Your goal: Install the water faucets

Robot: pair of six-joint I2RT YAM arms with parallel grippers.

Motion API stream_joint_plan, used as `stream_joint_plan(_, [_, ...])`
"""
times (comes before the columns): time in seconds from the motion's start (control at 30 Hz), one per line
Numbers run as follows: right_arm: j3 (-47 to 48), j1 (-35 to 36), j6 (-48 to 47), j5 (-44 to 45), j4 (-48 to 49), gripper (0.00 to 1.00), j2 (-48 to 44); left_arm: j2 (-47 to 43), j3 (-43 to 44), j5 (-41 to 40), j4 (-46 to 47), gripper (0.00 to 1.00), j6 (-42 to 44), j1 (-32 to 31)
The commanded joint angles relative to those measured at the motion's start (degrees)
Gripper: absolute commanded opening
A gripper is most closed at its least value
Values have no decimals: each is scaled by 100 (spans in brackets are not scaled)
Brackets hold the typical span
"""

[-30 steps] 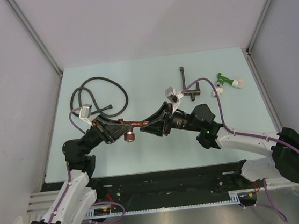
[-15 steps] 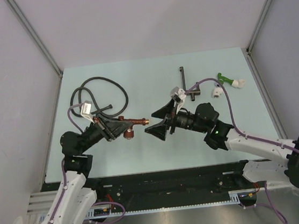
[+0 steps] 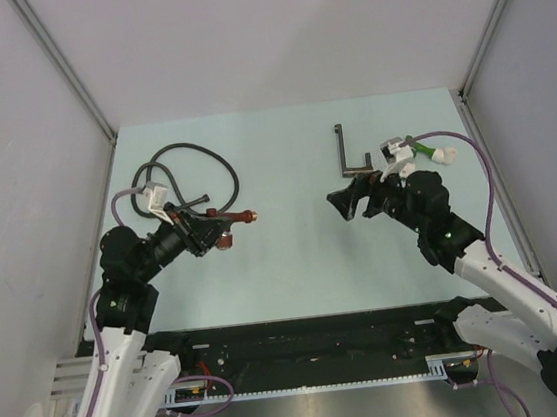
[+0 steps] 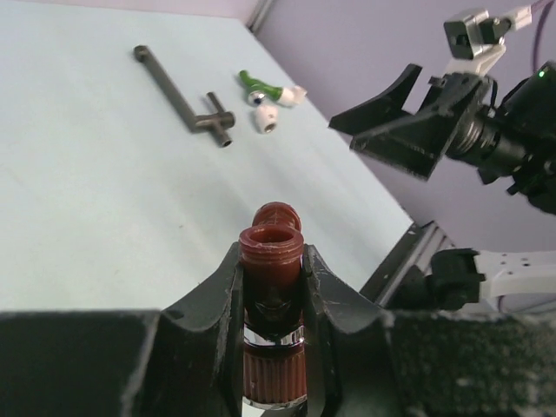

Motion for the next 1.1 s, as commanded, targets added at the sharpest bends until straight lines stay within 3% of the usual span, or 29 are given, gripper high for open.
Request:
stream_joint_plan(0.0, [248, -635, 338, 246, -846, 100, 255, -242, 53, -494, -794, 0, 722, 24])
stream_joint_plan(0.2, [854, -1576, 673, 869, -1558, 100, 1161, -532, -88, -934, -1304, 0, 1144, -177])
stream_joint_plan(0.43, [1662, -2446, 682, 1565, -1859, 98, 2881, -822, -133, -1504, -1454, 0, 1250, -521])
stream_joint_plan(0.67, [2699, -3018, 612, 1784, -2114, 84, 4420, -1103, -62, -2033, -1709, 0, 1426, -802])
stream_joint_plan(1.07, [3860, -3168, 436, 1952, -2421, 65, 5820, -1438, -36, -2464, -1779, 0, 1522, -890])
